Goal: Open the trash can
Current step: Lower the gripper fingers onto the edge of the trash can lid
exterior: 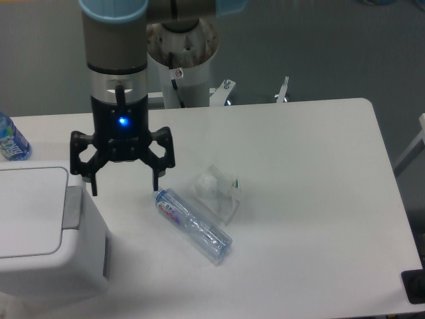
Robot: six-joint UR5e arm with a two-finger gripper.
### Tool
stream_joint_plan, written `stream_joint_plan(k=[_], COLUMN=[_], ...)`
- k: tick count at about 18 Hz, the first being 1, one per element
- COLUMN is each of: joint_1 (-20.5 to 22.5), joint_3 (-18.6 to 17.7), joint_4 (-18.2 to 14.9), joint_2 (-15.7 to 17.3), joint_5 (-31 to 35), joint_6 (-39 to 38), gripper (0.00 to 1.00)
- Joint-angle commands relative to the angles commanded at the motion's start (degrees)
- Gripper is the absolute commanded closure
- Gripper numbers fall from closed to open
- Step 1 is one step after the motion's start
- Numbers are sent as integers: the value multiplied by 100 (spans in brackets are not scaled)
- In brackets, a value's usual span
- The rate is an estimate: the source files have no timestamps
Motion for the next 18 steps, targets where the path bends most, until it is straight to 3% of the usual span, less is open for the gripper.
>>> stream_joint_plan(k=[18], joint_1=[-158], joint_3=[9], joint_4=[9], joint_2=[-238], joint_5=[26], joint_6=[0], gripper=[0])
